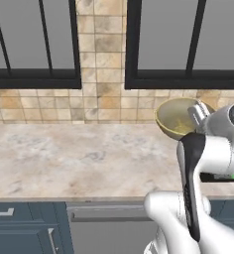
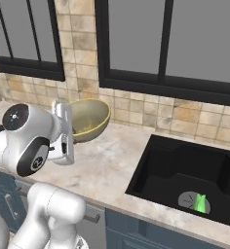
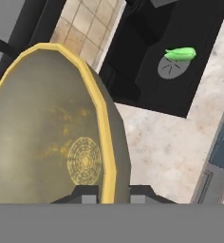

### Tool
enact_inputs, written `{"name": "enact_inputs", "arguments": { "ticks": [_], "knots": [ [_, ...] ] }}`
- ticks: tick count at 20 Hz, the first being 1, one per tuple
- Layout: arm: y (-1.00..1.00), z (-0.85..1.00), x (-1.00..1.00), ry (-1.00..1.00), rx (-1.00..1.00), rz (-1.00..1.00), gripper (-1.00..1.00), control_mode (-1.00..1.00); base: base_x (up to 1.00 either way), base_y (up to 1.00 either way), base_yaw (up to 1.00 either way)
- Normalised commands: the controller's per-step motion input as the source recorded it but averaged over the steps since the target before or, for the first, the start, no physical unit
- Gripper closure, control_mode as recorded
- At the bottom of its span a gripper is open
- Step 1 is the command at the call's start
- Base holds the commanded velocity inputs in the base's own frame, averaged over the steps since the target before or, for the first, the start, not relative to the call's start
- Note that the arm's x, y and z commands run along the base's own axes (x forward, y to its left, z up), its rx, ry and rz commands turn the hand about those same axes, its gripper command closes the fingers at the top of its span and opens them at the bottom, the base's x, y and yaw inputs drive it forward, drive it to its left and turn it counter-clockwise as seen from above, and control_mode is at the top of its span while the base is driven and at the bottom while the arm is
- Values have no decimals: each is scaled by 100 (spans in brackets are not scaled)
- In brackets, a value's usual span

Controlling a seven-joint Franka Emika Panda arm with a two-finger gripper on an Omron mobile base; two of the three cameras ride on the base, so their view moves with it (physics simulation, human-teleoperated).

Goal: Clear the mugs and bowl far away from the sink.

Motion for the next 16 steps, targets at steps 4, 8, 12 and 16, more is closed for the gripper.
{"name": "enact_inputs", "arguments": {
  "ticks": [4,8,12,16],
  "knots": [
    [0,37,-88,-19,0,4,100,-100,0,0,0],
    [7,19,-88,-5,0,0,100,-100,0,0,0],
    [10,0,-16,0,0,0,100,100,-28,25,0],
    [0,0,0,0,0,0,100,100,-82,48,1]
  ]
}}
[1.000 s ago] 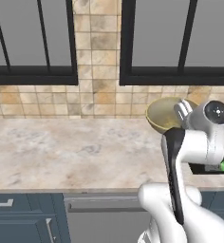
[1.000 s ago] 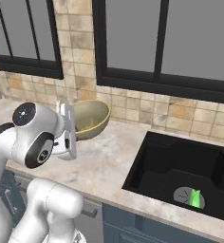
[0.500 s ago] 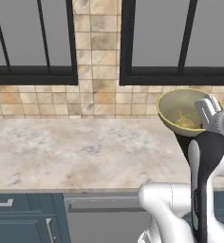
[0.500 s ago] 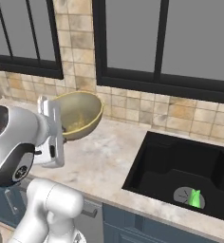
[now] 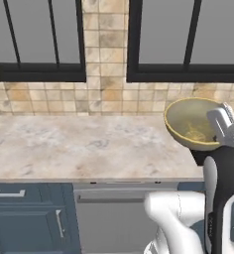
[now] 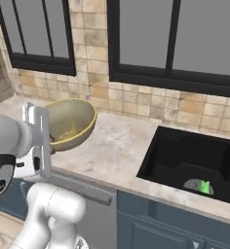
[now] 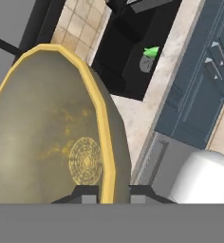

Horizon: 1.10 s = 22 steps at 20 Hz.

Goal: Clear the mugs and bowl far away from the sink.

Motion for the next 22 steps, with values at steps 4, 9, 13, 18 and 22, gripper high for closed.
{"name": "enact_inputs", "arguments": {
  "ticks": [4,9,13,18,22],
  "knots": [
    [0,0,0,0,0,0,100,100,-99,43,3],
    [0,0,0,0,0,0,100,100,-44,88,61],
    [0,0,0,0,0,0,100,100,0,15,100],
    [0,0,0,0,0,0,100,100,0,0,100],
    [0,0,0,0,0,0,100,100,0,0,100]
  ]
}}
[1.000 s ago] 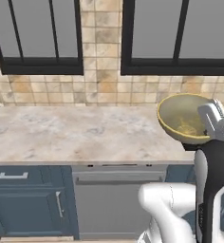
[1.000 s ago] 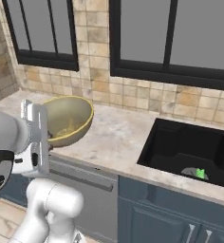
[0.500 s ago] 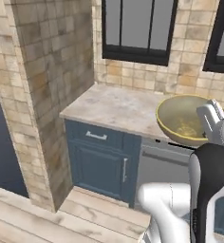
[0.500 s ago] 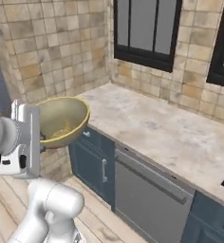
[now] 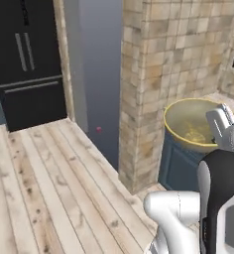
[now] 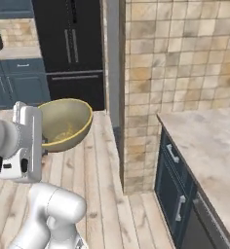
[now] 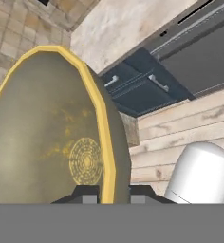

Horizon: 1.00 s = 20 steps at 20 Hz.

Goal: Clear the mugs and bowl far away from the sink.

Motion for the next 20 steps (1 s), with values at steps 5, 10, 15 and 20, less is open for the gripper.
{"name": "enact_inputs", "arguments": {
  "ticks": [5,10,15,20],
  "knots": [
    [0,0,0,0,0,0,100,100,0,0,100],
    [0,0,0,0,0,0,100,100,0,15,100],
    [0,0,0,0,0,0,100,100,0,12,100],
    [0,0,0,0,0,0,100,100,20,-32,79]
  ]
}}
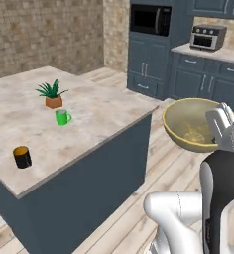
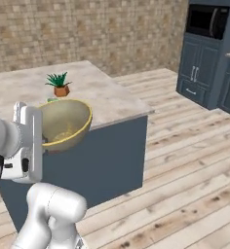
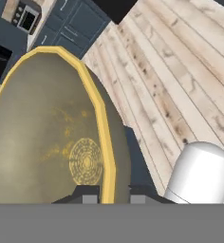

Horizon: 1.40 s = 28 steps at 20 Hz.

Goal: Clear the mugs and bowl far away from the sink.

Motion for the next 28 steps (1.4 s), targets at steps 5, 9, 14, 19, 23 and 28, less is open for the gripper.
{"name": "enact_inputs", "arguments": {
  "ticks": [5,9,14,19,23,28],
  "knots": [
    [0,0,0,0,0,0,100,100,62,-92,37],
    [0,0,0,0,0,0,100,100,96,-79,24],
    [0,0,0,0,0,0,100,100,84,29,15],
    [0,0,0,0,0,0,100,100,49,30,31],
    [0,0,0,0,0,0,100,100,42,-7,42],
    [0,0,0,0,0,0,100,100,42,-19,46]
  ]
}}
